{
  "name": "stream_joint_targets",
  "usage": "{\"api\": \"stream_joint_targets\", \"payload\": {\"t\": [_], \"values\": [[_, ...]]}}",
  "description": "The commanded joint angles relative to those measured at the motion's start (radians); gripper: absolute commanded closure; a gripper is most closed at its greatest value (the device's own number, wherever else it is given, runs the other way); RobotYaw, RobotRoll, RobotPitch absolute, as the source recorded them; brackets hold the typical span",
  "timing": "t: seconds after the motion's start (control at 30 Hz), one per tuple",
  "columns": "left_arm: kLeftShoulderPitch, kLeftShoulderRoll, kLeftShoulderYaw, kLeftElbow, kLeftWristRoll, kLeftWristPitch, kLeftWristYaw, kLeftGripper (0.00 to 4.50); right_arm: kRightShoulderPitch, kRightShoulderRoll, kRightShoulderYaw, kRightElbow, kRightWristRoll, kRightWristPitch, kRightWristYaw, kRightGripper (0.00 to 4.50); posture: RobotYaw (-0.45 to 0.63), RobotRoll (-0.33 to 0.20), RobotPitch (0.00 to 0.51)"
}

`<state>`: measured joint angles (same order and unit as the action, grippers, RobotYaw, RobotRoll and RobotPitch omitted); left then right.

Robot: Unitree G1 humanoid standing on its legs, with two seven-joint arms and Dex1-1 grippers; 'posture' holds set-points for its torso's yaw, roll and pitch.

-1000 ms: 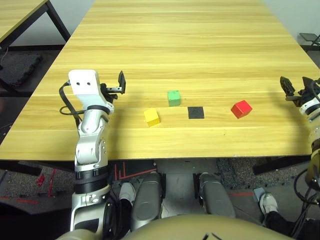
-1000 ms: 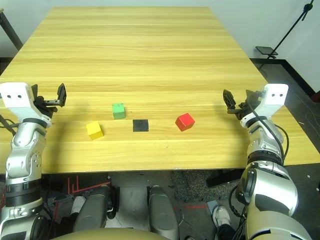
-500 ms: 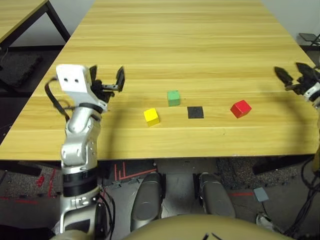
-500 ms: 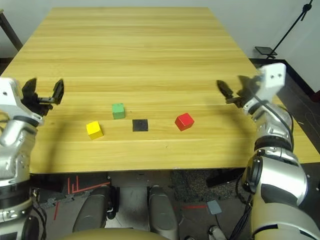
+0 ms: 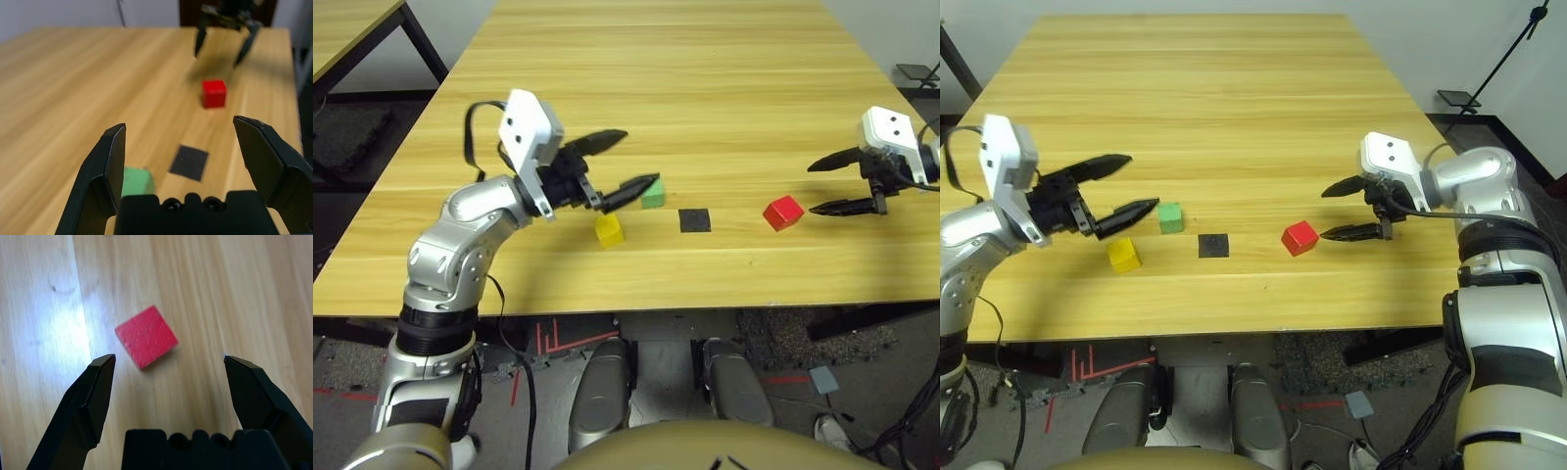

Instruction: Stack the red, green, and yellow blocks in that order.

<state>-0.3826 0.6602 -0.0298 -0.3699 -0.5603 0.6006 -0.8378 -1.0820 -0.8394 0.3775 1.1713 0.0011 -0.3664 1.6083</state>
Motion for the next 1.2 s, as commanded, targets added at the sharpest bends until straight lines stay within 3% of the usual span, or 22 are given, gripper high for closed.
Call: {"api": "stream_joint_targets", "payload": {"t": [0.03,0.17,0.53,0.63,0.8,0.83,1.03,1.2], "values": [[0.009,0.047,-0.063,-0.042,0.015,0.062,-0.034,0.03,-0.049,0.029,0.058,0.052,-0.038,-0.063,0.006,0.00,0.27,-0.248,0.110],[0.019,0.091,-0.102,-0.091,0.015,0.118,-0.046,0.03,-0.088,0.081,0.122,0.092,-0.067,-0.118,0.006,0.00,0.31,-0.252,0.115],[0.041,0.055,-0.052,-0.206,-0.034,0.235,0.062,0.03,-0.122,0.169,0.178,0.148,-0.196,-0.213,0.006,0.00,0.42,-0.268,0.141],[0.056,0.045,-0.038,-0.236,-0.049,0.259,0.092,0.00,-0.123,0.188,0.169,0.149,-0.257,-0.229,-0.031,0.58,0.43,-0.269,0.144],[0.068,0.042,-0.024,-0.262,-0.061,0.282,0.127,0.00,-0.131,0.225,0.115,0.147,-0.268,-0.184,-0.044,2.29,0.45,-0.273,0.142],[0.068,0.040,-0.022,-0.264,-0.063,0.287,0.134,0.00,-0.138,0.235,0.100,0.141,-0.258,-0.157,-0.031,2.48,0.45,-0.277,0.138],[0.039,0.018,-0.032,-0.264,-0.069,0.312,0.169,0.00,-0.176,0.311,0.065,-0.003,-0.163,0.175,0.006,2.46,0.44,-0.289,0.127],[0.011,-0.016,-0.061,-0.236,-0.063,0.322,0.189,0.00,-0.058,0.312,0.098,-0.461,-0.164,0.589,0.006,2.46,0.44,-0.295,0.122]]}}
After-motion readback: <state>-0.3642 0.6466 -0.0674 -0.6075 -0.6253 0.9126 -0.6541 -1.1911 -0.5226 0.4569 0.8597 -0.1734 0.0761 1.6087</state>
